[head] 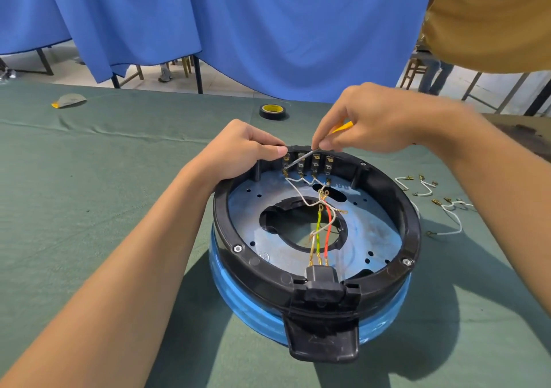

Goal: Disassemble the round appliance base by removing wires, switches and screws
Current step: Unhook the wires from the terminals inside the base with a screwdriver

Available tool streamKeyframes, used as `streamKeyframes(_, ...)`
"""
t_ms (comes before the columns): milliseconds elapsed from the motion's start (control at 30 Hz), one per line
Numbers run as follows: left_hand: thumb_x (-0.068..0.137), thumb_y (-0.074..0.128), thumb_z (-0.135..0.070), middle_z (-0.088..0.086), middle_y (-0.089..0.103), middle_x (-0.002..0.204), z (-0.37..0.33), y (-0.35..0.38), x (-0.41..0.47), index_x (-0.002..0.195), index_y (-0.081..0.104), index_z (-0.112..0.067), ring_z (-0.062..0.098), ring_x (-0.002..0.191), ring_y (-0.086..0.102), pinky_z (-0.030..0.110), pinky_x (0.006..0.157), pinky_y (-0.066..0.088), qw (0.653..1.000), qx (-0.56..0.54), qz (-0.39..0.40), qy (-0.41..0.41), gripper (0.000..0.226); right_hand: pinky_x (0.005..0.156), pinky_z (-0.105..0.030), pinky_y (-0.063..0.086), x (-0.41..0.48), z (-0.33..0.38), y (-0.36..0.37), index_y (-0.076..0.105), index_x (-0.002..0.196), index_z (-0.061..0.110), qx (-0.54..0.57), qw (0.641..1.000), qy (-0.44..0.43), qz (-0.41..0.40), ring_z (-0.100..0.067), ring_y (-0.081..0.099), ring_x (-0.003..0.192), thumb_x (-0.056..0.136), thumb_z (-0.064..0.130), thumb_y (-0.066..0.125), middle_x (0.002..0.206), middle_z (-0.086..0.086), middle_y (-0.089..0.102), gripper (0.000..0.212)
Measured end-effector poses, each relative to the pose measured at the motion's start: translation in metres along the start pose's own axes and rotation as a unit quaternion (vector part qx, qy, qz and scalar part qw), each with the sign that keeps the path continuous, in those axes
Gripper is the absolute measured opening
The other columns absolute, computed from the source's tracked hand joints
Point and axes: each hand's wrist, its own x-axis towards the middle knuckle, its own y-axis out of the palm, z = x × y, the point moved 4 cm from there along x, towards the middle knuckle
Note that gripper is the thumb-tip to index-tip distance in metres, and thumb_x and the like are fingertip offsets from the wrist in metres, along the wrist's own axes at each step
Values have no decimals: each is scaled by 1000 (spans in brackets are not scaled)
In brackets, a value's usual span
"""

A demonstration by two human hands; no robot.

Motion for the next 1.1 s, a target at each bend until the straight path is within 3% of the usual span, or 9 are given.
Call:
streamKeyframes(100, 84, 72, -29, -25, 70, 78, 0, 1, 1, 93, 77, -29, -14, 72, 60, 3, 68, 41, 1000, 5, 0, 1, 10, 63, -20, 42, -4, -2, 4, 71, 82, 47, 12, 1000, -8, -13, 7, 59, 76, 88, 30, 66, 66, 29, 65, 18)
streamKeyframes(300, 83, 73, -29, -27, 69, 75, 1, 1, 2, 90, 76, -32, -16, 72, 60, -2, 63, 39, 1000, 3, 0, -1, 8, 71, -18, 46, 14, -1, -9, 74, 87, 40, 10, 998, -23, 64, 2, 61, 75, 90, 24, 66, 70, 17, 70, 18)
streamKeyframes(600, 84, 72, -28, -31, 67, 71, 1, 0, 2, 79, 72, -40, -19, 73, 58, -5, 58, 35, 1000, 2, 8, 14, 12, 55, -22, 35, 34, -11, -15, 78, 88, 35, 52, 992, -17, 112, 1, 46, 50, 89, 24, 68, 68, 9, 68, 15)
streamKeyframes(800, 84, 72, -29, -30, 68, 74, 0, 0, 1, 83, 73, -39, -18, 75, 59, -2, 63, 37, 1000, -3, 11, 13, 11, 54, -27, 28, 40, -8, -17, 78, 88, 34, 54, 989, 1, 141, -9, 35, 56, 88, 25, 69, 68, 6, 66, 13)
streamKeyframes(1000, 83, 72, -29, -26, 70, 80, 0, -1, 0, 84, 73, -39, -10, 84, 61, 12, 75, 40, 1000, -9, 12, 17, 11, 63, -24, 40, 38, 4, -15, 77, 87, 36, 18, 992, -6, 128, 3, 51, 62, 88, 26, 68, 70, 10, 69, 13)
streamKeyframes(1100, 84, 72, -29, -25, 69, 81, 0, -1, -1, 82, 73, -40, -9, 85, 61, 12, 75, 40, 1000, -10, 13, 17, 11, 70, -23, 46, 24, 7, -14, 75, 88, 38, 6, 996, -12, 93, 4, 58, 70, 90, 27, 66, 71, 15, 70, 14)
